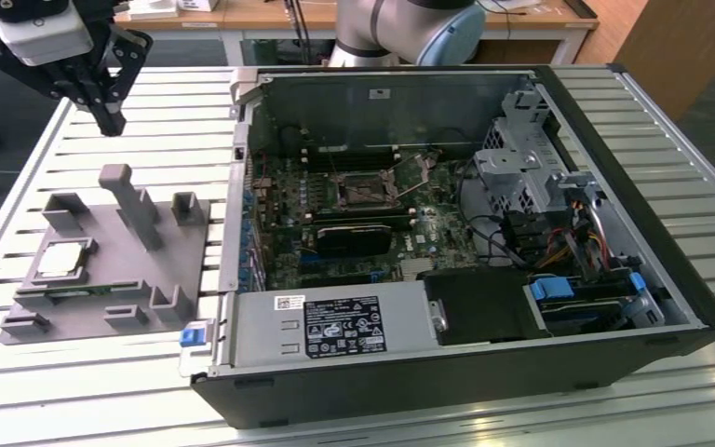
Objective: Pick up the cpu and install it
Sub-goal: 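Reach for the cpu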
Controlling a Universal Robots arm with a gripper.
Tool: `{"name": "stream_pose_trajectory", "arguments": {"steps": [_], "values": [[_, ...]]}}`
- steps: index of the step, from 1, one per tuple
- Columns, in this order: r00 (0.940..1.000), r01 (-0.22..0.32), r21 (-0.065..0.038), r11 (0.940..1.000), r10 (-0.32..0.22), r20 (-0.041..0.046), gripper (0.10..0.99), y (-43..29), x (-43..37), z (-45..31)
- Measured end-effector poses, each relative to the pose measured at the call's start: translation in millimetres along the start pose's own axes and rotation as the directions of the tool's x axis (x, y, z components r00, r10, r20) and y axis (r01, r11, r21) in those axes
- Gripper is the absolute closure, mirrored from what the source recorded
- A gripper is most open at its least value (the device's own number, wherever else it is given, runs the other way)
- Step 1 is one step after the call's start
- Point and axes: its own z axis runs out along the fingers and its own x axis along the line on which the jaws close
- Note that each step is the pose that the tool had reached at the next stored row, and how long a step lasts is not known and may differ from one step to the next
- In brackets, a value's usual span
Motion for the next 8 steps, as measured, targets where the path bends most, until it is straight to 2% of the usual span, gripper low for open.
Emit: {"name": "stream_pose_trajectory", "arguments": {"steps": [8], "values": [[1.0,0.0,0.0,1.0,0.0,0.0,0.98,-0.2,2.6,0.2]]}}
